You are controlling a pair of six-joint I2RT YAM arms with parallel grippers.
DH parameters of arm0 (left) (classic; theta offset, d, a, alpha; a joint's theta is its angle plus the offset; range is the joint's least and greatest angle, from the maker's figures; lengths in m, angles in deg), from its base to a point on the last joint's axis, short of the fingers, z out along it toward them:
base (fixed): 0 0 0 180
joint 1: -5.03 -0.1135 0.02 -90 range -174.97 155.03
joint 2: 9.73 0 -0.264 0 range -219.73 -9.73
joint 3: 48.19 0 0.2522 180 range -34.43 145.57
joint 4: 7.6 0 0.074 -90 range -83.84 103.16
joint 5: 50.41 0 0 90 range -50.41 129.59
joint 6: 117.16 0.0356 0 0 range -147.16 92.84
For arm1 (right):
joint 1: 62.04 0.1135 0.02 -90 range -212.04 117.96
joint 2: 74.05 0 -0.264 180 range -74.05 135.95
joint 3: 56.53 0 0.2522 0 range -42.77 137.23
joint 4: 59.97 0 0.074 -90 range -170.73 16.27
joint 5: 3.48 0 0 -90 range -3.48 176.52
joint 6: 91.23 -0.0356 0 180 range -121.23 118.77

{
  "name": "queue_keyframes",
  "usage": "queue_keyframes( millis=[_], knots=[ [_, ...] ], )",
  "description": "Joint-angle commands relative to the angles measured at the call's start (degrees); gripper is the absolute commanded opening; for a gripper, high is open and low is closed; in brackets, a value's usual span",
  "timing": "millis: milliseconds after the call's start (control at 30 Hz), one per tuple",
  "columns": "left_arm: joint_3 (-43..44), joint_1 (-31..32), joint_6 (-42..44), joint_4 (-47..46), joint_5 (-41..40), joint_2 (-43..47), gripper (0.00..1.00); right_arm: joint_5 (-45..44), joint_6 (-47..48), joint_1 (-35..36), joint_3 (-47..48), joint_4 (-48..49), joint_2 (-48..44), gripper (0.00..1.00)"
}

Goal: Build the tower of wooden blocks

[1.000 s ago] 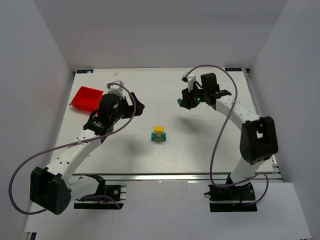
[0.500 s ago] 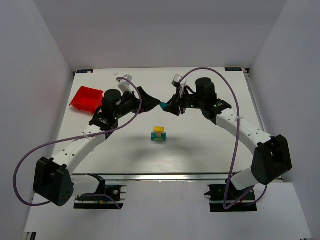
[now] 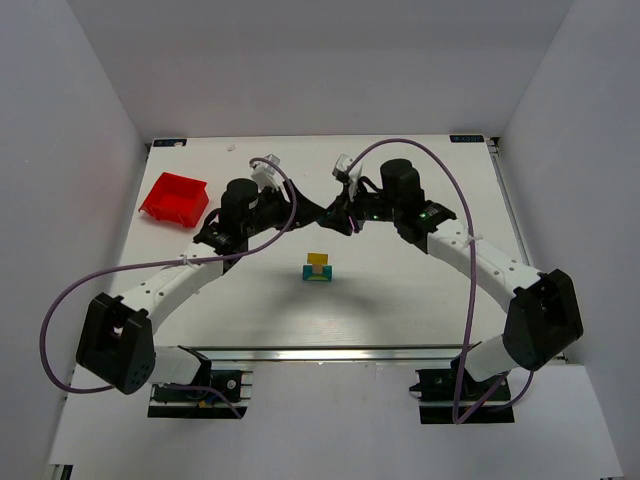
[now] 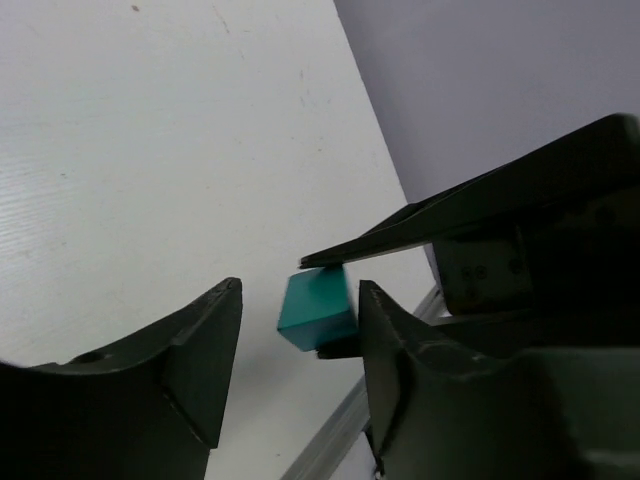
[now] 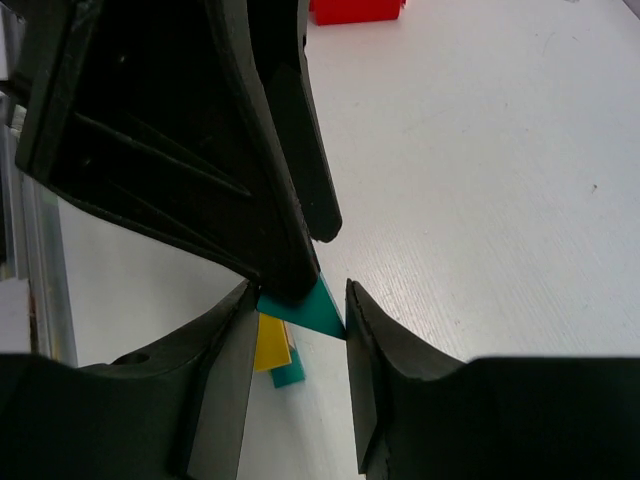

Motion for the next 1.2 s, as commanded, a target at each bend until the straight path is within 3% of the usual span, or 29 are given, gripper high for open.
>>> queue_keyframes(
  millis=[0,100,133,233,300,400,467,500,600,700,833,967,1167],
  knots=[
    [2.11,0.49,0.38,-1.23,0.78,1.39,0.56,-1.48,2.05,0.79,2.49,0.52,-0.34,0.22],
    [2.03,0.58,0.46,-1.23,2.00,1.30,0.36,-2.89,2.57,1.05,2.58,0.17,0.02,0.24],
    [1.85,0.58,0.20,-1.75,2.53,1.30,0.24,-3.41,2.58,1.14,2.49,0.16,-0.16,0.26],
    [1.68,0.58,0.03,-2.37,3.59,1.21,0.00,-4.38,2.58,1.23,2.14,0.16,-0.68,0.33],
    [1.41,0.58,0.11,-2.81,3.85,1.21,0.00,-5.08,1.70,1.14,1.62,0.43,-1.39,0.38],
    [0.36,0.49,0.11,-5.96,4.56,1.91,0.00,-7.10,-3.21,0.79,-0.23,2.62,-3.58,0.63],
    [-1.04,0.32,-0.06,-9.83,5.00,2.70,0.00,-9.47,-8.39,0.53,-4.07,6.65,-6.91,0.66],
    [-1.31,0.14,-0.15,-10.80,5.09,2.88,0.00,-10.18,-10.24,0.35,-5.67,8.50,-8.15,0.76],
    [-0.26,-0.12,-0.33,-12.48,5.09,3.40,0.00,-10.35,-15.78,-0.09,-10.86,15.00,-12.63,0.88],
    [-1.13,0.23,-0.59,-15.63,4.12,5.07,0.00,-11.15,-23.59,-1.41,-12.54,18.61,-14.57,0.89],
    [-3.60,-0.12,-0.95,-22.92,2.72,6.74,0.00,-3.97,-35.37,-3.25,-14.29,24.05,-15.80,0.89],
    [-4.30,-0.65,-0.33,-27.58,4.56,6.92,0.00,0.71,-51.17,-4.92,-19.56,37.40,-15.81,0.89],
    [-5.97,-0.74,-2.43,-35.23,7.63,5.78,0.00,8.53,-78.87,-6.77,-26.25,80.45,-7.21,0.83]
  ],
)
